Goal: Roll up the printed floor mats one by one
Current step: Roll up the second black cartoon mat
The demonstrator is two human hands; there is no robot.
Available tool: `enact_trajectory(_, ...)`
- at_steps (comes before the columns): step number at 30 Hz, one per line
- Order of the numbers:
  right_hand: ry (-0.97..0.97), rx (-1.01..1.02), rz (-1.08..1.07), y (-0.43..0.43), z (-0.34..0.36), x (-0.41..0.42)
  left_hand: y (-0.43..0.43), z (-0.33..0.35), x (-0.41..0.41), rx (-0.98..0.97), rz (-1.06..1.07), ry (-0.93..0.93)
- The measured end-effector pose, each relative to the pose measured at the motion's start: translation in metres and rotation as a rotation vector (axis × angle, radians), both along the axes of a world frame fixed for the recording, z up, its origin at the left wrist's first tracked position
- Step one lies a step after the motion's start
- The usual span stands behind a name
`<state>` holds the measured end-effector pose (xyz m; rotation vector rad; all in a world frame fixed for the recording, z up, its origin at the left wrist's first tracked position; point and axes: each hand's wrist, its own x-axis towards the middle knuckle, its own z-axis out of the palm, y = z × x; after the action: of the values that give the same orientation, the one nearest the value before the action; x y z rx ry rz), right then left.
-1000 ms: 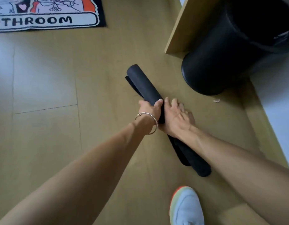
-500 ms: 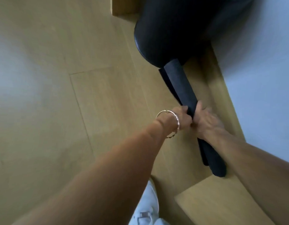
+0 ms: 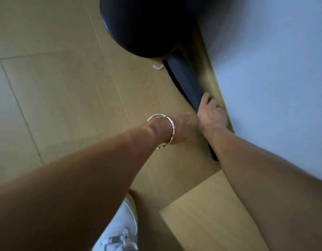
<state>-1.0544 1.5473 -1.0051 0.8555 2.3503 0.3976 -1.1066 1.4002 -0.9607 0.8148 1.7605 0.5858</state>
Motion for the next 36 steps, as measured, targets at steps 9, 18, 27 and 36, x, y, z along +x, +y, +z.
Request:
enact_trajectory(9, -0.026, -0.010, -0.192, -0.010, -0.007, -0.012, -0.026, -0.001, -0.016, -0.059, -0.017, 0.098)
enact_trajectory(18, -0.437, 0.036, -0.154, -0.021, 0.018, -0.056, -0.051, 0.003, -0.031, -0.117, 0.012, 0.132)
enact_trajectory(27, -0.522, -0.330, -0.023, -0.181, 0.032, -0.126, -0.179, 0.014, -0.132, -0.218, 0.225, 0.281)
enact_trajectory(36, -0.147, -0.564, 0.496, -0.436, 0.085, -0.256, -0.381, 0.040, -0.219, -0.298, 0.562, 0.358)
